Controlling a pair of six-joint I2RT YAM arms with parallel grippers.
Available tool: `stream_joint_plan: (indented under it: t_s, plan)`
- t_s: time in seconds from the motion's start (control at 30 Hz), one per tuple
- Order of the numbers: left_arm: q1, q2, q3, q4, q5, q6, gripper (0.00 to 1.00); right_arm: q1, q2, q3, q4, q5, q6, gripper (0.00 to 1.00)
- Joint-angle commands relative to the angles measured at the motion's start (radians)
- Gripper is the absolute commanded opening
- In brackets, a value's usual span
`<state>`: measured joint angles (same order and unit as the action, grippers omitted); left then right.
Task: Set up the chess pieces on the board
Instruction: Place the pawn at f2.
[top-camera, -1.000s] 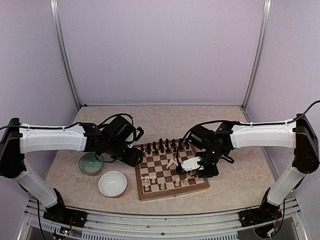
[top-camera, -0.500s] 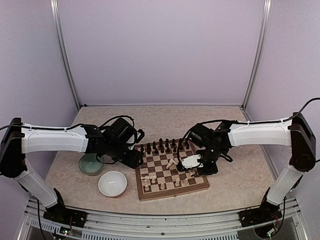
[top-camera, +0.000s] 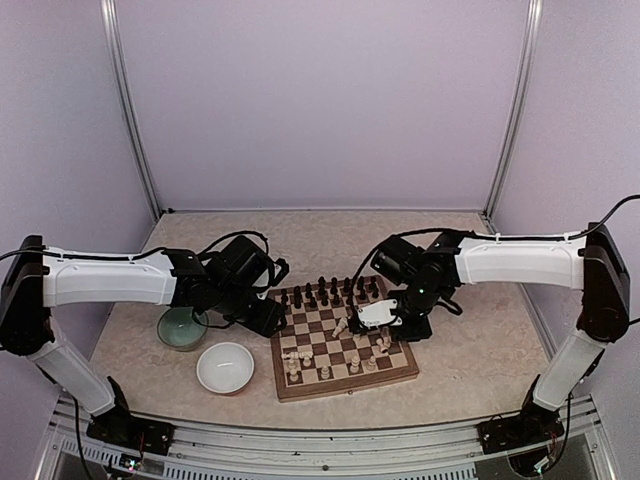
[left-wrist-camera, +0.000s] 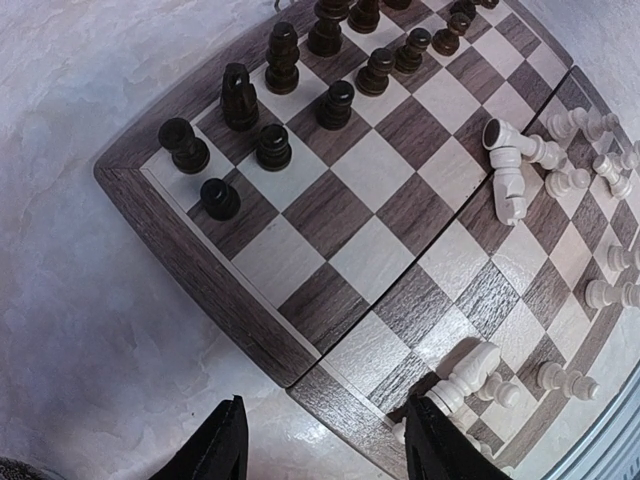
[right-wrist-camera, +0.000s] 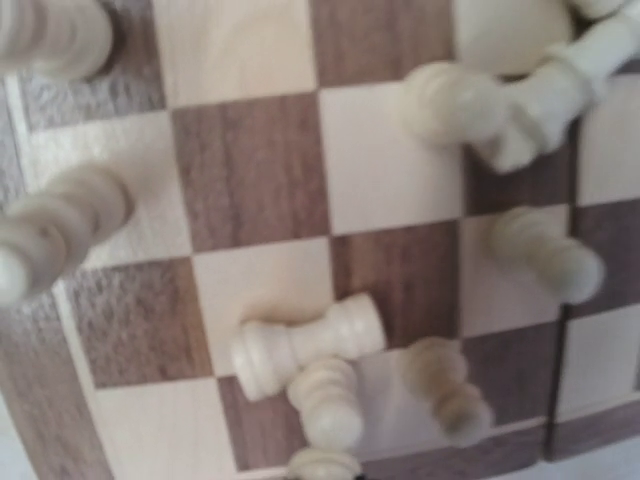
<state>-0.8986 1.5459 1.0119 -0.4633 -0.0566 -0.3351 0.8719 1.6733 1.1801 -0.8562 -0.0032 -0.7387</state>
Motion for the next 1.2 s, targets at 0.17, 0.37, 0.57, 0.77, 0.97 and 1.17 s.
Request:
stream_joint_plan:
  t_s: [0.17, 0.37, 0.57, 0.77, 0.97, 1.17]
  plan:
    - [-0.006, 0.005, 0.01, 0.007, 0.004, -0.002, 0.54, 0.042, 0.037, 0.124, -0.049, -0.043, 0.004, 0.03]
    - [-0.007, -0.012, -0.007, 0.002, -0.004, -0.008, 0.54, 0.06, 0.112, 0.183, -0.05, -0.076, -0.011, 0.04]
    - [-0.006, -0.03, -0.028, 0.007, -0.006, -0.012, 0.54, 0.076, 0.175, 0.231, -0.067, -0.107, -0.016, 0.05]
    - [-0.005, -0.035, -0.036, 0.011, -0.009, -0.006, 0.54, 0.097, 0.207, 0.24, -0.073, -0.107, -0.014, 0.06]
    - [-0.002, -0.038, -0.046, 0.014, -0.01, -0.001, 0.54, 0.101, 0.231, 0.245, -0.08, -0.093, -0.012, 0.08]
    - [0.001, -0.038, -0.057, 0.024, -0.005, 0.001, 0.54, 0.102, 0.244, 0.24, -0.083, -0.089, -0.014, 0.1]
